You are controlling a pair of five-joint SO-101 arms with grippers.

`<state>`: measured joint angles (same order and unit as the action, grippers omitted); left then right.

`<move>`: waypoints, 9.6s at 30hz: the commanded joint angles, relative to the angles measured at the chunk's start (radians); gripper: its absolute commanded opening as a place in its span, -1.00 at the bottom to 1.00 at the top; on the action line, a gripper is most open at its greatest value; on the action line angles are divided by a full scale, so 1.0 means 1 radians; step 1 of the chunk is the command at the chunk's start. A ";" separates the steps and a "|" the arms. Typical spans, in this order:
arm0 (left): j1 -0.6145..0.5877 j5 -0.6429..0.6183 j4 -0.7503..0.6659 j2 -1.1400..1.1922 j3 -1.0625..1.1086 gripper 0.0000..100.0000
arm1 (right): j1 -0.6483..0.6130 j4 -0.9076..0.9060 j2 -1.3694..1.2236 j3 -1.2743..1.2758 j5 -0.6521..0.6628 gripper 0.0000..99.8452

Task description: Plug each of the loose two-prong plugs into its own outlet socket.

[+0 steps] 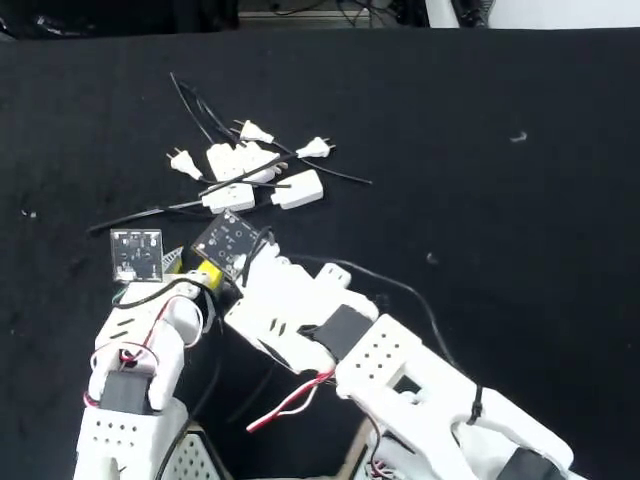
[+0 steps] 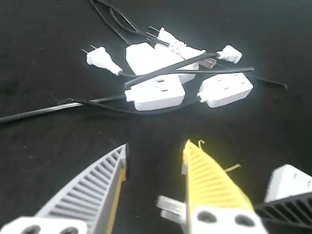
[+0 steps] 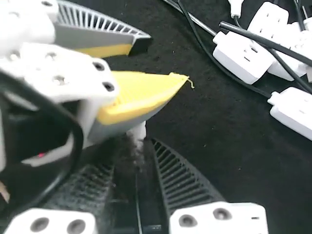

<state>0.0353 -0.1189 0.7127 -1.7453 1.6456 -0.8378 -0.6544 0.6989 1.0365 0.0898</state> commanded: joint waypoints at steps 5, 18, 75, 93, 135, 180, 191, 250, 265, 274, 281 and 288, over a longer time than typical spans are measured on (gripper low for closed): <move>0.027 0.008 -0.012 -0.002 -0.007 -0.62 | -0.005 0.031 0.050 -0.019 -0.044 -0.98; 0.025 0.008 -0.011 -0.002 -0.005 -0.62 | 0.086 0.071 0.050 -0.012 -0.141 -0.98; -0.018 0.026 -0.020 -0.002 -0.005 -0.62 | 0.026 0.009 0.165 0.028 -0.087 -0.98; -0.015 0.026 -0.012 -0.002 -0.001 -0.62 | 0.032 0.029 0.165 0.027 -0.135 -0.98; -0.094 0.026 -0.005 -0.002 -0.012 -0.62 | 0.523 -0.867 -0.503 -0.782 0.525 -0.98; 0.031 0.104 0.060 -0.003 -0.012 -0.62 | 0.583 -0.809 -0.598 -0.837 0.589 -0.98; 0.027 0.104 0.060 -0.003 -0.012 -0.62 | 0.535 -0.799 -0.615 -0.803 0.589 -0.98; 0.025 0.104 0.081 -0.003 -0.028 -0.62 | 0.425 -0.836 -0.877 -0.914 0.470 -0.98; 0.025 0.104 0.081 -0.003 -0.028 -0.62 | 0.353 -0.747 -0.863 -0.806 0.440 -0.98; 0.024 0.106 0.081 -0.003 -0.028 -0.62 | 0.276 -0.601 -0.661 -0.618 0.440 -0.97; 0.024 0.106 0.081 -0.003 -0.028 -0.62 | 0.279 -0.658 -0.633 -0.638 0.440 -0.69; 0.024 0.106 0.081 -0.003 -0.028 -0.62 | 0.278 -0.735 -0.518 -0.769 0.595 -0.53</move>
<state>0.0614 -0.0207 0.7925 -1.7392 1.6471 -0.5432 -1.3587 0.0775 0.3613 0.6099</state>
